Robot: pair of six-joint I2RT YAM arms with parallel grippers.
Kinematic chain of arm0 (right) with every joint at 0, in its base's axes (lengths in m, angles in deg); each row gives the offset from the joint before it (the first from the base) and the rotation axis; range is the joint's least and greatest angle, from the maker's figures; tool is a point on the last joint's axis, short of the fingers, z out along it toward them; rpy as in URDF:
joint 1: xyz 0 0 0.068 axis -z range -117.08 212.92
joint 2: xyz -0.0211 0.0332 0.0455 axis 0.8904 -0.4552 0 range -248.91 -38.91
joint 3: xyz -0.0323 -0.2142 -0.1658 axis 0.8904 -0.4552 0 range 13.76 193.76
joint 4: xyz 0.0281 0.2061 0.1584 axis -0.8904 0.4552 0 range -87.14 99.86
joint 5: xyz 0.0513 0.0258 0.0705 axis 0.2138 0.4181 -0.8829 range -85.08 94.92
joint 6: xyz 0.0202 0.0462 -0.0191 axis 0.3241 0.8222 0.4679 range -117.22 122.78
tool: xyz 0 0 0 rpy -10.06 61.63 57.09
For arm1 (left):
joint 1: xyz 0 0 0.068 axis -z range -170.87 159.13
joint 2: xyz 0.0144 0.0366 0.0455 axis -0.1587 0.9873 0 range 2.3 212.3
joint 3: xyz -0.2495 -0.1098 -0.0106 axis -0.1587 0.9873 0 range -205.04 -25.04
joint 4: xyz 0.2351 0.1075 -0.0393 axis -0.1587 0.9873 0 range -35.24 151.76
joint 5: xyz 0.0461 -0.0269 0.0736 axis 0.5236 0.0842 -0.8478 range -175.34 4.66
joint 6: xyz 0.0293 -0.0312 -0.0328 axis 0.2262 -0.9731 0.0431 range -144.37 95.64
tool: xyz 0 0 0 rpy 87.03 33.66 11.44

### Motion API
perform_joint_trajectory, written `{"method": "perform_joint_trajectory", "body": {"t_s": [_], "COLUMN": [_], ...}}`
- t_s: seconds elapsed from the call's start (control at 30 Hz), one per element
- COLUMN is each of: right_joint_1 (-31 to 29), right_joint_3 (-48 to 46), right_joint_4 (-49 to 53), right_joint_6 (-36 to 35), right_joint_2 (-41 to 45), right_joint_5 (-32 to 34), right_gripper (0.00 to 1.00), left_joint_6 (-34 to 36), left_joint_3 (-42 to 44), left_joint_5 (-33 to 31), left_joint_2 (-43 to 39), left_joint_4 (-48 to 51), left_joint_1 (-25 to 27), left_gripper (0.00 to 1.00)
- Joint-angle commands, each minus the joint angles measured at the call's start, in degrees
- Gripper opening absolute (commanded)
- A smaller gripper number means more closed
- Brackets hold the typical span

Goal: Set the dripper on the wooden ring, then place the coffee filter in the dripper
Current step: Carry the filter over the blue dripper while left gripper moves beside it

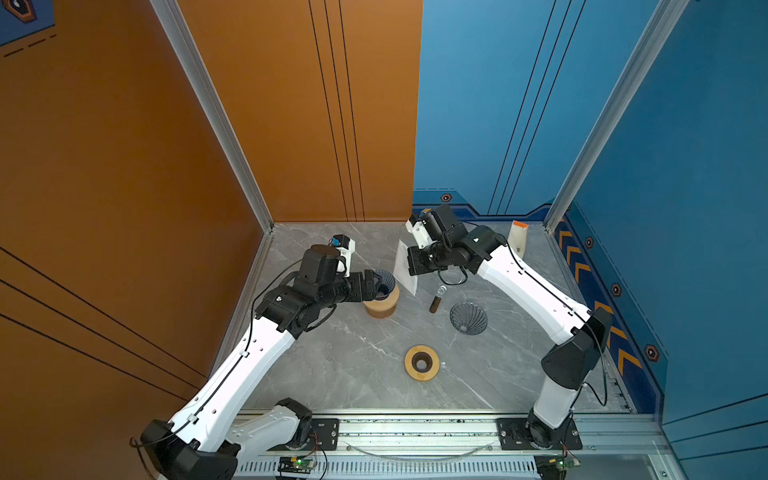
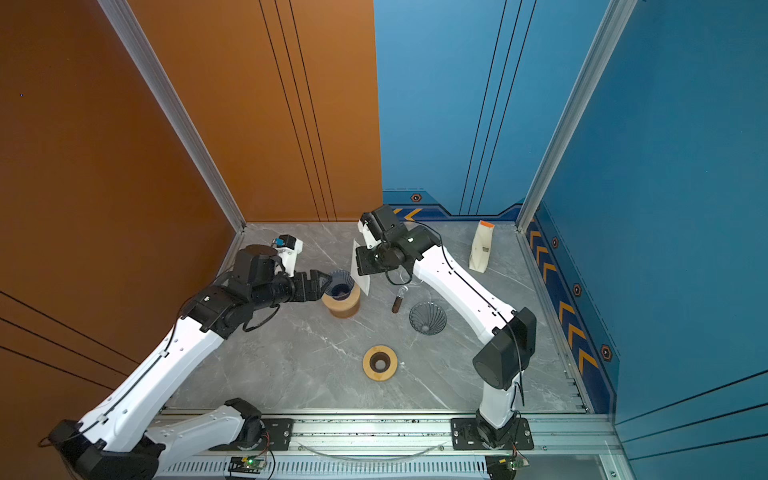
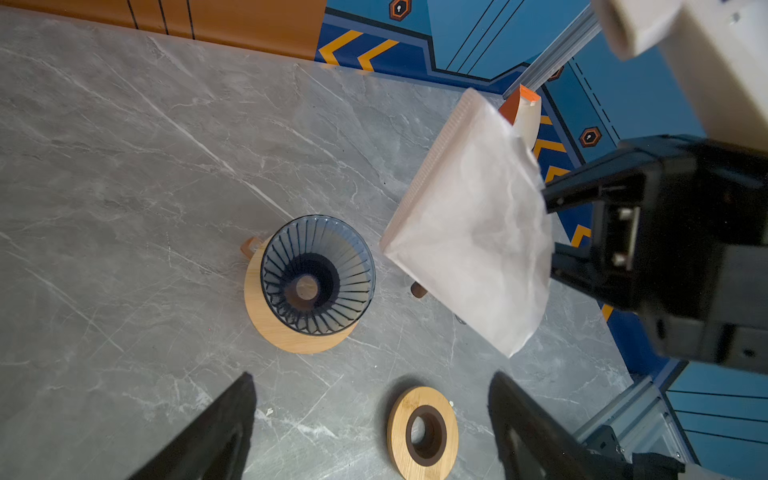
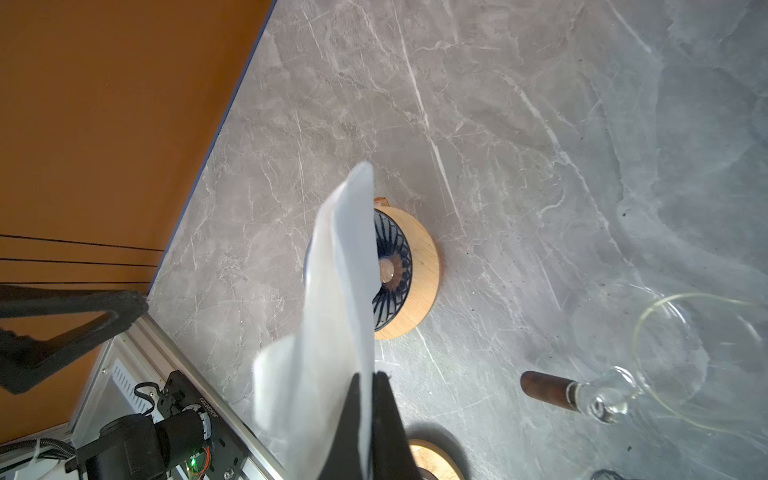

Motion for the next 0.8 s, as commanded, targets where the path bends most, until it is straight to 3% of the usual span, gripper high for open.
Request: {"method": "perform_joint_trajectory", "body": {"t_s": [0.0,0.37,0.77], "right_joint_1": [-1.93,-5.24,-6.22], "right_joint_3": [3.62,10.27,15.94], "right_joint_4": [1.10,3.62,7.18], "right_joint_6": [3.43,6.42,6.51], "right_joint_2": [-2.39,-8.94,-16.08], "right_joint_5": [3.99,12.52,13.18], "right_gripper": [0.00,0.00,0.00], "left_joint_6": [-0.78,-1.61,-3.80], "left_joint_3": [-0.46,-2.72,-2.38], "left_joint_5": [2.46,5.28,8.30], "left_joint_2": [1.27,5.84,7.44], "left_joint_4": [1.34,1.07,-2.35], "left_joint_1": [-1.05,-1.66,-4.67], "left_gripper": [0.84,0.76,0.73]}}
